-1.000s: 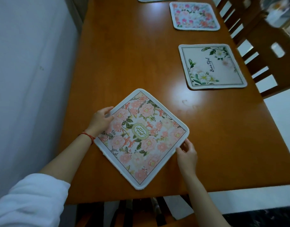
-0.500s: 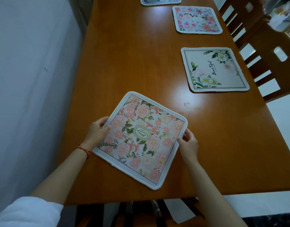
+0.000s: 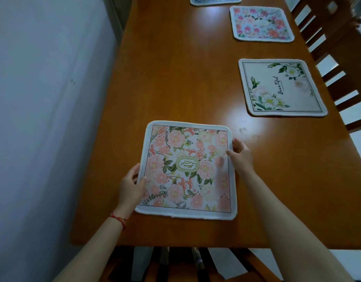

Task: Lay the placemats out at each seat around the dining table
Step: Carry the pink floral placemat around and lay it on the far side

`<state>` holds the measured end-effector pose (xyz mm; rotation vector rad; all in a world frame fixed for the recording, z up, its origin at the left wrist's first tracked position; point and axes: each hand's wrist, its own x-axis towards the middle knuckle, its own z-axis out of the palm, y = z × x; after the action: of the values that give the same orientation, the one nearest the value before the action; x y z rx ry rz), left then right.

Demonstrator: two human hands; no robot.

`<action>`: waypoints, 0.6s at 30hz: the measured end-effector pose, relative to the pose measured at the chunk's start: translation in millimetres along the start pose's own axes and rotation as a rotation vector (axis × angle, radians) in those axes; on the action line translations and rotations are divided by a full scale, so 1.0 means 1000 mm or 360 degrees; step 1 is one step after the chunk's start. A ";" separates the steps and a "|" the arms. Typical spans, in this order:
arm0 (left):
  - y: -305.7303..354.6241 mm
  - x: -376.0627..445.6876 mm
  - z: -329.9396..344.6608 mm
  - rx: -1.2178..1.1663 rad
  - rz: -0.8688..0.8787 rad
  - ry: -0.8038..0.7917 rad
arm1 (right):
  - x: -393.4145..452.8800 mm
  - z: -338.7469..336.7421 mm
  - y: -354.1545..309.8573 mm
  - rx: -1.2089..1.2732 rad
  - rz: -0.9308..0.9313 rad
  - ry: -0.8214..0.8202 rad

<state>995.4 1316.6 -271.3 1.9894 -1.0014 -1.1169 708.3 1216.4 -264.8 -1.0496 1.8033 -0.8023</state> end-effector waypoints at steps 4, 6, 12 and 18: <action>-0.005 -0.010 0.005 -0.0062 -0.0020 0.0095 | 0.011 0.002 -0.009 0.0040 -0.0012 -0.0092; -0.006 -0.009 0.004 -0.0082 -0.0016 0.0152 | 0.011 0.003 -0.011 0.0054 -0.0021 -0.0087; 0.012 0.026 -0.001 0.0013 0.0074 0.0141 | -0.007 -0.004 0.005 0.0080 0.0019 -0.0026; 0.037 0.061 0.003 0.0129 0.0194 0.0042 | -0.044 -0.011 0.024 0.0082 0.0059 0.0069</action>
<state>1002.6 1245.7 -266.7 1.9723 -1.1538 -0.9963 701.7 1266.8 -264.2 -0.9694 1.8242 -0.8503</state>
